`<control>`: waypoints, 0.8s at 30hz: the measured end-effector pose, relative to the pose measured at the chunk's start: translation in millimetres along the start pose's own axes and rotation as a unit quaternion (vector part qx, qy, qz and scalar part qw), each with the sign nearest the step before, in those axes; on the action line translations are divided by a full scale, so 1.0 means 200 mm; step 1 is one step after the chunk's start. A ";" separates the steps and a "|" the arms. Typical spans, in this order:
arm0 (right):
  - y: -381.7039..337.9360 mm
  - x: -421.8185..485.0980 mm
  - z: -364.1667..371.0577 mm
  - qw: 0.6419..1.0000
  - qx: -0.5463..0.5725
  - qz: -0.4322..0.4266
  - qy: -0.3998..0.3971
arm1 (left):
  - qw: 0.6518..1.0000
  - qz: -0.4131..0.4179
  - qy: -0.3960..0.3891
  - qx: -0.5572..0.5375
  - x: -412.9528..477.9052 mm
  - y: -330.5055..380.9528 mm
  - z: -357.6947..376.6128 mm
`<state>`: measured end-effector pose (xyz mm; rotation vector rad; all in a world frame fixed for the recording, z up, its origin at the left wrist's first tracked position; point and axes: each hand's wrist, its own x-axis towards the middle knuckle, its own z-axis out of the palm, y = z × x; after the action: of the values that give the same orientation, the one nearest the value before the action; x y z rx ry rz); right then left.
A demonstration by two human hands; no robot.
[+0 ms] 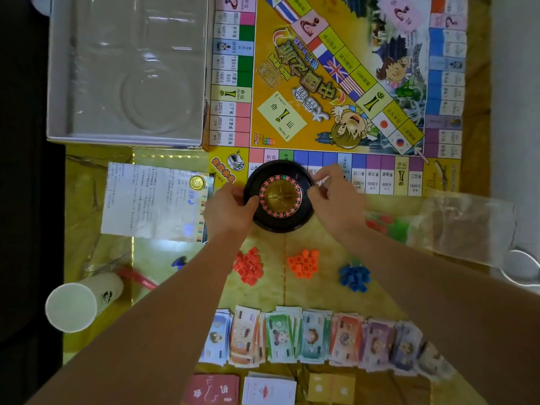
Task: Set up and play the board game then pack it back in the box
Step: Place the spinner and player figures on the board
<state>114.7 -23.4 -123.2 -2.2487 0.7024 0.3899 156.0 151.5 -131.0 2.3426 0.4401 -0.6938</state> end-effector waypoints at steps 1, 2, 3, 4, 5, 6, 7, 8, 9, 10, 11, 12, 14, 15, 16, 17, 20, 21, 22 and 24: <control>0.01 0.00 0.00 1.000 0.013 0.020 -0.003 | 1.000 -0.001 -0.004 0.001 0.00 0.00 0.00; 0.01 0.00 0.00 0.999 0.019 0.036 -0.012 | 1.000 0.001 -0.005 0.001 0.00 0.00 0.00; 0.01 0.00 0.00 0.998 0.018 0.046 -0.024 | 1.000 0.004 -0.006 0.000 0.00 0.00 0.00; 0.01 0.00 0.01 0.998 0.017 0.052 -0.034 | 1.000 0.008 -0.007 -0.002 0.00 0.00 0.00; 0.01 -0.01 0.01 0.997 0.024 0.058 -0.037 | 1.000 0.012 -0.011 -0.010 0.00 0.00 0.00; 0.00 -0.01 0.01 0.996 0.043 0.068 -0.036 | 0.999 0.014 -0.017 -0.025 0.00 0.00 0.00; 0.00 -0.01 0.01 0.994 0.068 0.081 -0.031 | 0.999 0.013 -0.023 -0.047 0.00 -0.01 -0.01; 0.00 -0.01 0.01 0.991 0.088 0.094 -0.030 | 0.997 0.010 -0.031 -0.071 0.00 -0.02 -0.01; 0.00 -0.01 0.01 0.990 0.096 0.100 -0.033 | 0.994 0.004 -0.041 -0.097 0.00 -0.03 -0.02; 0.00 -0.02 0.01 0.990 0.090 0.099 -0.043 | 0.992 -0.001 -0.051 -0.118 0.00 -0.03 -0.02; -0.01 -0.02 0.00 0.990 0.085 0.096 -0.061 | 0.989 -0.005 -0.060 -0.136 -0.01 -0.03 -0.03; -0.01 -0.03 0.00 0.988 0.087 0.096 -0.085 | 0.985 -0.011 -0.069 -0.156 -0.01 -0.02 -0.04; -0.02 -0.05 0.00 0.981 0.112 0.104 -0.121 | 0.973 -0.034 -0.092 -0.211 -0.04 0.00 -0.06; -0.01 -0.05 0.00 0.978 0.129 0.110 -0.121 | 0.965 -0.050 -0.107 -0.235 -0.06 0.01 -0.07; -0.01 -0.06 0.00 0.975 0.152 0.118 -0.112 | 0.959 -0.061 -0.124 -0.249 -0.07 0.01 -0.08; 0.00 -0.07 0.00 0.971 0.173 0.128 -0.105 | 0.955 -0.064 -0.141 -0.252 -0.08 0.01 -0.08; 0.00 -0.11 -0.02 0.968 0.181 0.126 -0.117 | 0.957 -0.047 -0.149 -0.246 -0.11 0.00 -0.08; 0.01 -0.12 -0.04 0.971 0.179 0.117 -0.109 | 0.957 -0.040 -0.143 -0.247 -0.12 0.00 -0.07; 0.01 -0.14 -0.05 0.974 0.181 0.104 -0.084 | 0.958 -0.034 -0.137 -0.251 -0.12 0.00 -0.07; 0.01 -0.16 -0.08 0.981 0.179 0.079 0.010 | 0.956 -0.028 -0.127 -0.264 -0.14 0.02 -0.04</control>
<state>87.7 -25.3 -98.2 -1.8664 0.8884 0.2911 138.6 150.5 -107.7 1.7215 0.5055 -0.7804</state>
